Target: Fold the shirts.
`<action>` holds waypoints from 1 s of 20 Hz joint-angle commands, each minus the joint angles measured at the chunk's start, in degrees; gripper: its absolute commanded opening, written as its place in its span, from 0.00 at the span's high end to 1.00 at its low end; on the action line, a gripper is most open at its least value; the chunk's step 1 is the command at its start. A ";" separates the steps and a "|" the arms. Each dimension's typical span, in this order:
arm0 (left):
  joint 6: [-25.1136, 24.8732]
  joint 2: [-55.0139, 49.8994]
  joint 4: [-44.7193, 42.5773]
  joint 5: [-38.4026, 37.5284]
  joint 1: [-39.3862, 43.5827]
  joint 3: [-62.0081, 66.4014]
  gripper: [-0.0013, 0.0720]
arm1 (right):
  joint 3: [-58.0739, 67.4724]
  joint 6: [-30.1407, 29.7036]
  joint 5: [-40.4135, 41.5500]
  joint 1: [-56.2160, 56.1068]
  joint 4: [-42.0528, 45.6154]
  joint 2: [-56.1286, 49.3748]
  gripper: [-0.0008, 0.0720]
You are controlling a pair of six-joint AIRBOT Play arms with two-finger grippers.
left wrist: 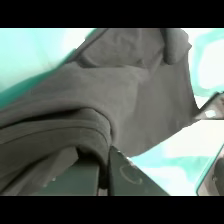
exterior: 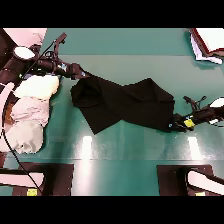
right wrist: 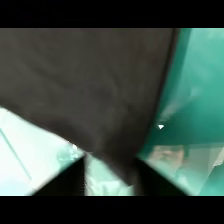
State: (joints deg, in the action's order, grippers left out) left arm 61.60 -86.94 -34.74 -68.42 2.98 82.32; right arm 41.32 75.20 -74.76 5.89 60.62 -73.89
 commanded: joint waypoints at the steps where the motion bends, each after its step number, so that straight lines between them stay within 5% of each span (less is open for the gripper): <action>1: 1.03 0.11 0.00 -2.75 -0.04 0.46 0.94 | -0.94 -1.38 3.98 -3.10 -0.66 0.98 0.94; 5: 3.28 3.30 0.02 -4.17 -1.16 9.20 0.94 | 6.40 -1.29 5.55 -2.71 -0.81 12.92 0.97; 13: 4.44 21.18 -0.24 -0.48 -5.16 36.85 0.94 | 53.22 1.03 12.85 3.82 -0.96 26.47 0.97; 20: 7.72 37.81 -0.13 7.08 -5.16 36.83 0.94 | 71.84 1.03 1.29 12.26 -0.59 26.21 0.97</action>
State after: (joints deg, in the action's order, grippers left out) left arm 67.29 -54.94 -34.83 -64.75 -2.11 118.43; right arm 106.45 76.14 -68.18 14.87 59.90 -47.66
